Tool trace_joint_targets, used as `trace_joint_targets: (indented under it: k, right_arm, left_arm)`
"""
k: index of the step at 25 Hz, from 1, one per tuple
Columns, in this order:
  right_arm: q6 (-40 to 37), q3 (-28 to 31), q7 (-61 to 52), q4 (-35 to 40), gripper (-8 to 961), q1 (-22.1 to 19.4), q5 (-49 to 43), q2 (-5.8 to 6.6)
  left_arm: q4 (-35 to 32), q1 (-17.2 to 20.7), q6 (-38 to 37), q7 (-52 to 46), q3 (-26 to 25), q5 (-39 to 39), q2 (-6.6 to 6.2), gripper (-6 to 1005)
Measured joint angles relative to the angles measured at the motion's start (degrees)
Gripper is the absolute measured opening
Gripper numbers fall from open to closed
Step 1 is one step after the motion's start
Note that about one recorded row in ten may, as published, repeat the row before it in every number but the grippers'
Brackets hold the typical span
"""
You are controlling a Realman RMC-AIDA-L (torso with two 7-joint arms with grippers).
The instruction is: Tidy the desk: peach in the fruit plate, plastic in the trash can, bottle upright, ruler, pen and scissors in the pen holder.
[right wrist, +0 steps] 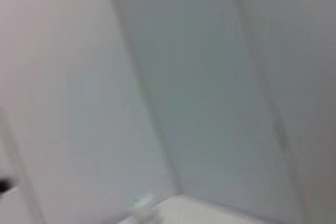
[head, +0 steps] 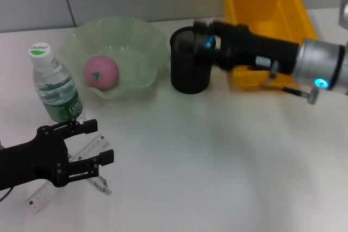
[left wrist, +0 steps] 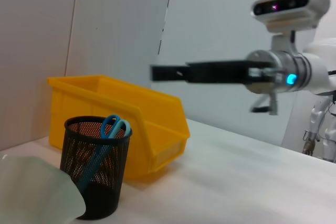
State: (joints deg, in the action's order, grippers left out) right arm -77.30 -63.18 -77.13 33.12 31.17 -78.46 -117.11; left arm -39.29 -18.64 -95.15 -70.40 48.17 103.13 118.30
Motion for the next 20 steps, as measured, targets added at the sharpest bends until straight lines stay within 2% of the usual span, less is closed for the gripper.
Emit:
trace_joint_targets:
  k: [1,2,3,7,9,16,20]
  right_arm:
    - [-1.74,0.04,-0.67,0.16,756,-0.17,-1.42,0.43]
    - [-5.76,0.23,-2.28,0.27,756,-0.37,-5.23,1.5]
    - [-5.76,0.23,-2.28,0.27,755,-0.37,-5.23,1.5]
    - [-12.5,0.55,-5.08,0.52,755,-0.27,-13.89,3.51]
    - [-13.3,0.62,-5.47,1.35,755,-0.47,-18.02,3.86]
    - [-12.78,0.64,-5.94,4.39,754,-1.09,-26.6,3.34]
    - [-12.71,0.64,-5.95,4.9,754,-1.22,-26.95,3.2]
  left_arm:
    - [0.15,0.0,-0.04,-0.09,-0.05,-0.01,0.0,791]
    - [0.5,-0.04,-0.04,-0.53,-0.23,-0.03,-0.01,791]
    - [0.58,-0.05,0.0,-0.72,-0.24,-0.03,-0.02,791]
    - [0.62,-0.15,0.12,-1.56,-0.26,-0.02,-0.07,790]
    - [0.62,-0.22,0.7,-1.84,-0.24,0.23,-0.11,789]
    - [-0.84,-0.31,2.83,-3.2,0.22,0.93,-0.34,787]
    - [-3.43,-0.32,3.22,-4.87,0.27,2.34,-0.26,786]
